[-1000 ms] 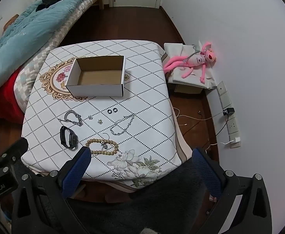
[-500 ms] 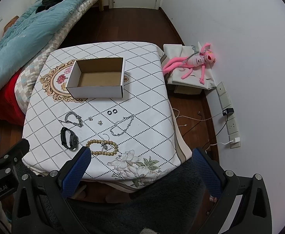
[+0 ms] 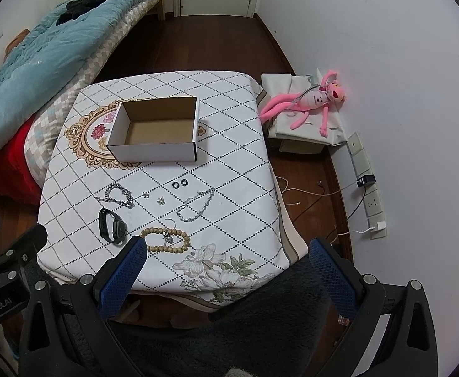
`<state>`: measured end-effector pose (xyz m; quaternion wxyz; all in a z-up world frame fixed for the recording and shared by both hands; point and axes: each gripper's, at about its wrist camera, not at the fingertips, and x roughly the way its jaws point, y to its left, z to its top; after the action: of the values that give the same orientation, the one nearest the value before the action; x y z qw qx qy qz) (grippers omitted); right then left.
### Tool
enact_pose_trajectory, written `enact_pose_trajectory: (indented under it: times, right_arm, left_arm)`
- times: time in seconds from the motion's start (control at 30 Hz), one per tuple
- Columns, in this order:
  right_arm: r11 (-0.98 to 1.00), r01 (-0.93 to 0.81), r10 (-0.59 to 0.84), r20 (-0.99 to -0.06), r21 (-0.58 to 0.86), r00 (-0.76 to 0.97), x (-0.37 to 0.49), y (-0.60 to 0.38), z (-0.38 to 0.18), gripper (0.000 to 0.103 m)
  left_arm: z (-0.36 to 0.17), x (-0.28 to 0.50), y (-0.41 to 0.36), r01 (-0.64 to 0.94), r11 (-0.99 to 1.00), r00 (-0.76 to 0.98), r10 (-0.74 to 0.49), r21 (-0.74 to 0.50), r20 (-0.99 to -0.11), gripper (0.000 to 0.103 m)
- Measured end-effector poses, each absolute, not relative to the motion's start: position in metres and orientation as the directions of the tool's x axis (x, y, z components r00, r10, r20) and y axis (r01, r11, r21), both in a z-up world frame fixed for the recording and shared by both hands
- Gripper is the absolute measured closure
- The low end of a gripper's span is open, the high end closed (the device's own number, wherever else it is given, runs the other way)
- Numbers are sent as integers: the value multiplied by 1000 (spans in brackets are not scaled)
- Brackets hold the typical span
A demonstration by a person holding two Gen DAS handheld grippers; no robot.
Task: Organize jewelry
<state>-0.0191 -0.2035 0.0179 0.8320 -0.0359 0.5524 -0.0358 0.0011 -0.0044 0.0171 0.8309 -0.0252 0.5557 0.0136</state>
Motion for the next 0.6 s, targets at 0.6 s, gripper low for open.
enact_pose_trajectory:
  times: [0.6]
  right_arm:
    - [995, 27, -97, -910, -94, 403, -20, -208, 28, 0]
  left_arm:
    - [23, 0, -8, -42, 998, 393, -18, -38, -919, 0]
